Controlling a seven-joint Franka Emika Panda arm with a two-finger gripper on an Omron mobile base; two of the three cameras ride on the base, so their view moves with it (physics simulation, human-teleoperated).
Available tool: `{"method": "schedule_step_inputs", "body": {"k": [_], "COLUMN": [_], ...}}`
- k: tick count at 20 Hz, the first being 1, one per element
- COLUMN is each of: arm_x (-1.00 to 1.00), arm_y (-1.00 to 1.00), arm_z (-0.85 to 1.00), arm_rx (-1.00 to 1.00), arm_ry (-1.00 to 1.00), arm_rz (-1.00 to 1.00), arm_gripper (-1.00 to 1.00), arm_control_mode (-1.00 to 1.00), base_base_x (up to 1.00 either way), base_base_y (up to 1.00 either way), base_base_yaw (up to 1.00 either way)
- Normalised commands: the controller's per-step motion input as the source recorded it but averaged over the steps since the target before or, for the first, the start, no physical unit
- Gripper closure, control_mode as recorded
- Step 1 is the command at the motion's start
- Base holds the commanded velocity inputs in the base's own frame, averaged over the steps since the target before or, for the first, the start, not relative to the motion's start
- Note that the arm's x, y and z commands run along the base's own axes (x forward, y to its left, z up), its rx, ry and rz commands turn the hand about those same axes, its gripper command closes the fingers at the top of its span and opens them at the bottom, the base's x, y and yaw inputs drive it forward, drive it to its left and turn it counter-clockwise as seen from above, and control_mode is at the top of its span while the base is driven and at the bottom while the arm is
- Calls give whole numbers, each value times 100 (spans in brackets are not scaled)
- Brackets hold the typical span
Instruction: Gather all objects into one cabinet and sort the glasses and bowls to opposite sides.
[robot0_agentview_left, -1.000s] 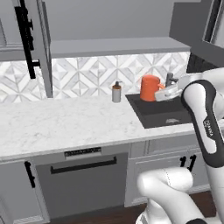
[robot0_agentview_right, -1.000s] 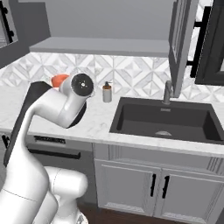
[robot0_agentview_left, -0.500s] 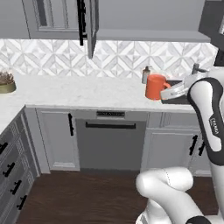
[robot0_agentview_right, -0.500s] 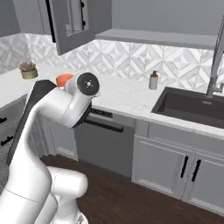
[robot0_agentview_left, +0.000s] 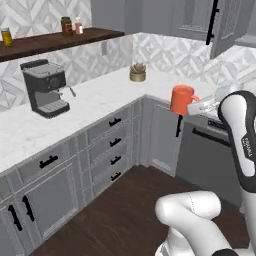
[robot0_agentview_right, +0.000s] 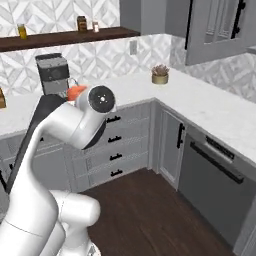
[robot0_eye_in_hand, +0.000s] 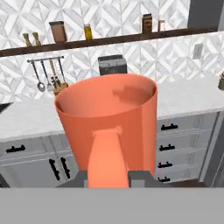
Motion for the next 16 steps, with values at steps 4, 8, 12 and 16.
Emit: {"method": "schedule_step_inputs", "body": {"k": [4,8,12,16], "arm_x": [0,0,0,0], "arm_y": [0,0,0,0], "arm_z": [0,0,0,0], "arm_rx": [0,0,0,0], "arm_ry": [0,0,0,0], "arm_rz": [0,0,0,0], "arm_gripper": [100,100,100,100], "arm_control_mode": [100,100,100,100], "base_base_x": [-28,-37,-20,0], "base_base_y": [0,19,91,100], "base_base_yaw": [100,98,74,44]}}
